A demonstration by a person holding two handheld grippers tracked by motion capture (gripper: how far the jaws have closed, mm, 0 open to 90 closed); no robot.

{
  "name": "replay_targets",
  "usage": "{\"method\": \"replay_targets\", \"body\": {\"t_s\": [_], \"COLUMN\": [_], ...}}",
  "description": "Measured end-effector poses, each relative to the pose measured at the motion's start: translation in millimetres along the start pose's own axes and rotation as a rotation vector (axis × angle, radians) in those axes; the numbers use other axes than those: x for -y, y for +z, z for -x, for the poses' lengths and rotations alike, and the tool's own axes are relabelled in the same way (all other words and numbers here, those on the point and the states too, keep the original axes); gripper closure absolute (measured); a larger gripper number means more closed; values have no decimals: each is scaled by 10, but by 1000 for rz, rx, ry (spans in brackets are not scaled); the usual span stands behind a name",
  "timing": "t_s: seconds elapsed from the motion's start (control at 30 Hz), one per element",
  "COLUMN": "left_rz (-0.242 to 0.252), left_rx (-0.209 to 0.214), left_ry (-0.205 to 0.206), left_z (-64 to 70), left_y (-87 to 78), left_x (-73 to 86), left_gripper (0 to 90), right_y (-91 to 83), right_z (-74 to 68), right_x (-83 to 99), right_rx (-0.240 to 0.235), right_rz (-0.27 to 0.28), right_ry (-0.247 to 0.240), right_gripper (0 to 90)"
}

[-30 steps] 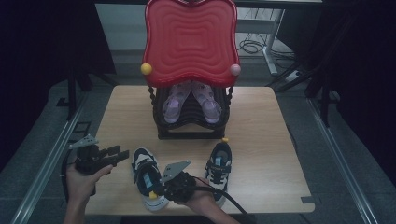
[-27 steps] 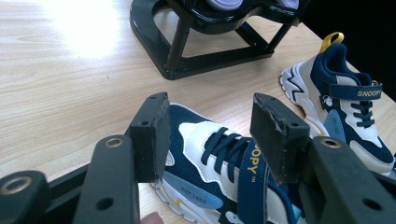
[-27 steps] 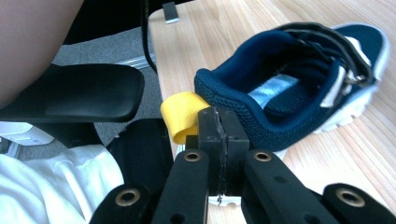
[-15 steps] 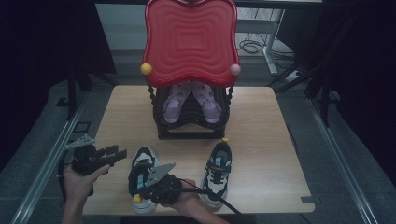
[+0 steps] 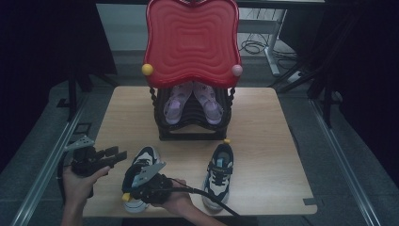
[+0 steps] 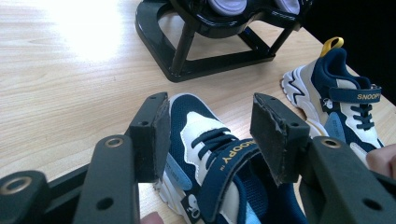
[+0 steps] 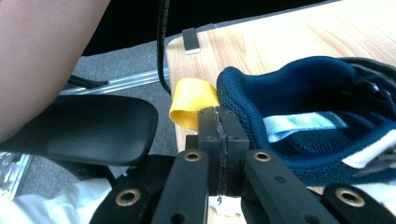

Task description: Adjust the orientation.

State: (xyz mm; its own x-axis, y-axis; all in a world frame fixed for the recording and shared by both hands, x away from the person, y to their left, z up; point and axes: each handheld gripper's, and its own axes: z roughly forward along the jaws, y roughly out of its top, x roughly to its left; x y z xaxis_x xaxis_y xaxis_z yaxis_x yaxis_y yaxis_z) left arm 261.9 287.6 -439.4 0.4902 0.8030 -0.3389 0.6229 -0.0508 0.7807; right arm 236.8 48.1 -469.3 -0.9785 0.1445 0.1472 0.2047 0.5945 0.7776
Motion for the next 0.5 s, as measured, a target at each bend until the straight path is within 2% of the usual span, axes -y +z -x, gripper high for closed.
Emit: {"method": "replay_targets", "body": {"t_s": [0.27, 0.4, 0.5], "left_rz": [7, 7, 8], "left_rx": [-1, -1, -2], "left_ry": [2, 4, 5], "left_z": [-2, 0, 7], "left_y": [-25, -27, -32], "left_x": [-1, 0, 2], "left_gripper": [478, 477, 477], "right_y": [103, 63, -51], "right_z": [5, -12, -37], "right_x": [-33, -26, -27], "right_rx": [-11, 2, 14], "right_rz": [4, 13, 27], "right_ry": [4, -4, -19], "right_gripper": [897, 896, 896]}}
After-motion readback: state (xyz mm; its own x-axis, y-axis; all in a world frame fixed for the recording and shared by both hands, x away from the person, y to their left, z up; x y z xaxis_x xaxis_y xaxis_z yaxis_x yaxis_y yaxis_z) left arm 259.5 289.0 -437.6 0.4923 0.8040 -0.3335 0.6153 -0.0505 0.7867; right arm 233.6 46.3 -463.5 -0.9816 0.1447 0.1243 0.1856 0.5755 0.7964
